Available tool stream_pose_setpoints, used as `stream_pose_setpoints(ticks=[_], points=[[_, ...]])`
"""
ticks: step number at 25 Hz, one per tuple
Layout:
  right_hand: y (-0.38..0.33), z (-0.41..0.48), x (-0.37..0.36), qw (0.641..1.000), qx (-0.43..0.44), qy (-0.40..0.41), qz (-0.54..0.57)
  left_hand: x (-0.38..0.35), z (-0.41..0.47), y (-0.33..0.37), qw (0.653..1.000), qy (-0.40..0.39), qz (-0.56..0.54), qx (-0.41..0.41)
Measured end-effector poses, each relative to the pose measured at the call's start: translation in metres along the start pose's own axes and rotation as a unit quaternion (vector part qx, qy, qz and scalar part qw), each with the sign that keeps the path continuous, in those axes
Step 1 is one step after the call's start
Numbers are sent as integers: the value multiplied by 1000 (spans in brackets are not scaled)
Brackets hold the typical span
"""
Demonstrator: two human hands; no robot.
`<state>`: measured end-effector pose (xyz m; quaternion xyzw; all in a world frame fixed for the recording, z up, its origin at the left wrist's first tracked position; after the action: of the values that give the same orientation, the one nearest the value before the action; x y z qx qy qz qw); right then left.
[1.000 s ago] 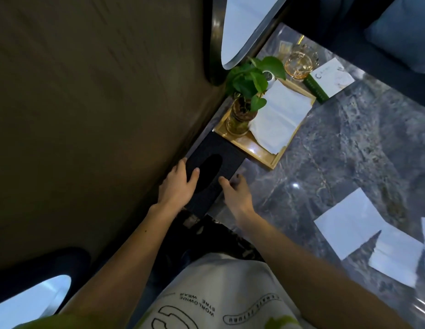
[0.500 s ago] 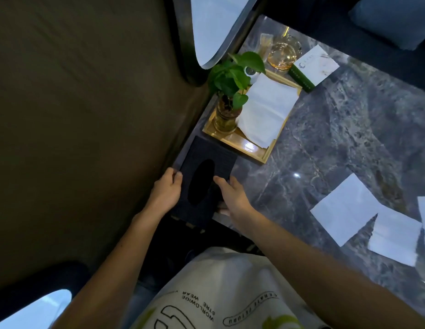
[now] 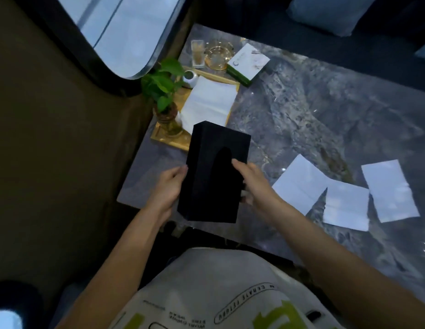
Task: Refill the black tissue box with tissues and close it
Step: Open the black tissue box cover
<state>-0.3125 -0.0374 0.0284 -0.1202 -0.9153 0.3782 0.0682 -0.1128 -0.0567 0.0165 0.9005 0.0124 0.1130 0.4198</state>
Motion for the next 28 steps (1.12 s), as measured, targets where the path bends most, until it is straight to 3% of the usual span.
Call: stream_pose_setpoints(ticks=[5, 8, 12, 19, 23, 26, 28], points=[[-7, -14, 107, 998, 37, 40, 39, -112, -47, 23, 996, -79, -40, 2], [-9, -17, 162, 990, 81, 105, 50, -176, -77, 23, 993, -109, -54, 11], [-10, -10, 226, 977, 114, 179, -33, -245, -110, 15, 985, -159, -65, 27], [3, -5, 272, 986, 56, 108, 116, -273, -115, 1, 983, -181, -29, 7], [11, -8, 266, 979, 25, 78, 189, -276, -101, -13, 975, -206, 1, 85], [11, -10, 255, 978, 34, 49, 202, -276, -97, -14, 965, -240, -13, 102], [8, -9, 248, 979, 31, 65, 193, -270, -94, -14, 975, -200, -39, 89]])
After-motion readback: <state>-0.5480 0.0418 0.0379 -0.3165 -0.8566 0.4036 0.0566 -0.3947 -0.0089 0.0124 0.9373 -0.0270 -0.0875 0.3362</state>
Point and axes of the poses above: each hand's wrist, its own z-axis towards the middle knuckle, its own x-axis out of the back of the hand, y = z × x, the point moved 4 cm from there along z, towards the middle knuckle, and after that the axes turned 14 degrees about y, right-handed, at the moved point
